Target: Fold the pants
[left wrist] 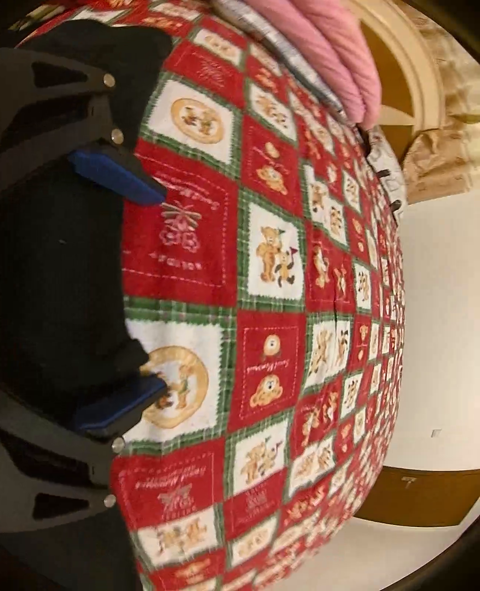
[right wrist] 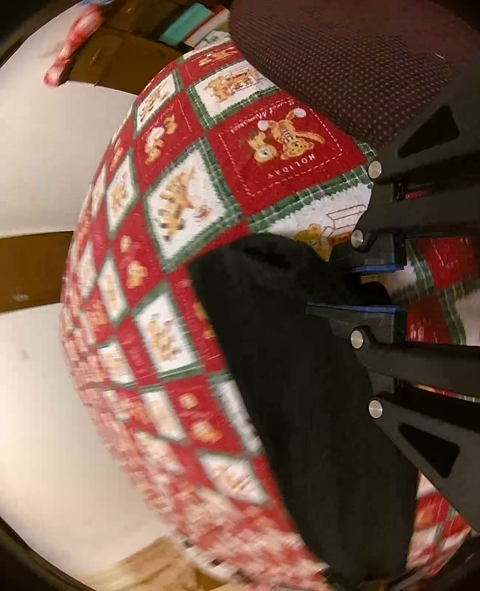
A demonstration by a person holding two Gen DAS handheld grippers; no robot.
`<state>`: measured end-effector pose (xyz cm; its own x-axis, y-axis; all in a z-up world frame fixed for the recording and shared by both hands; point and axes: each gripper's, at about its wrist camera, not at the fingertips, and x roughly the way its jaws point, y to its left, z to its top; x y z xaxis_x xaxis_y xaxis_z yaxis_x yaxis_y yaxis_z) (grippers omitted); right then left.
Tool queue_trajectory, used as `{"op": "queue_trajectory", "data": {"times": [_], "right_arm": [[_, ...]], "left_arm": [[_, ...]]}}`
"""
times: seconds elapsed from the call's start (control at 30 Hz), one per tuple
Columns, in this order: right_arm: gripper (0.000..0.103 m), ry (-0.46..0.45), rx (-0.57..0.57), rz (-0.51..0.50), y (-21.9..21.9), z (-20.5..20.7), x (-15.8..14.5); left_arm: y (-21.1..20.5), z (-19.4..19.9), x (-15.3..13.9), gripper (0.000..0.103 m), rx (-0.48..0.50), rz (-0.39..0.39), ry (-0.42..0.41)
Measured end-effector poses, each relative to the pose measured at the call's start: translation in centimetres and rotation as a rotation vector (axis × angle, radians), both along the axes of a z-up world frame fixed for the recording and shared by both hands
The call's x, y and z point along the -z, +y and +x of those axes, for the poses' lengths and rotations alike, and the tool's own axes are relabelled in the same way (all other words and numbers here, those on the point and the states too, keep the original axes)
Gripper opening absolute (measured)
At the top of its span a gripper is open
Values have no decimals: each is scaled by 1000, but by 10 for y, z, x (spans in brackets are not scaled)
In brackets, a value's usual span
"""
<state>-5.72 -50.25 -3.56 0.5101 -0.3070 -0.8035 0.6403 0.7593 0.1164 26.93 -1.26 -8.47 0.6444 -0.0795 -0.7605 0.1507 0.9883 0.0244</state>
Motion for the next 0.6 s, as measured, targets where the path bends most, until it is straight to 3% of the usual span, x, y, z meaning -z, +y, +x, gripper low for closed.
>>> {"op": "queue_trajectory", "data": {"times": [0.13,0.33,0.47,0.6], "right_arm": [[13,-63,-59,-92,29,9,-33],[13,-98,-360,-231,136,62,-69],[13,-93,-580,-270,227,100,-52],[13,-74,-738,-292,305,124,-10]], "left_arm": [[18,-39,-23,97,39,-117,-35],[32,-83,-34,97,85,-202,-61],[32,-87,-29,97,111,-237,-48],[31,-92,-22,97,126,-244,-32]]}}
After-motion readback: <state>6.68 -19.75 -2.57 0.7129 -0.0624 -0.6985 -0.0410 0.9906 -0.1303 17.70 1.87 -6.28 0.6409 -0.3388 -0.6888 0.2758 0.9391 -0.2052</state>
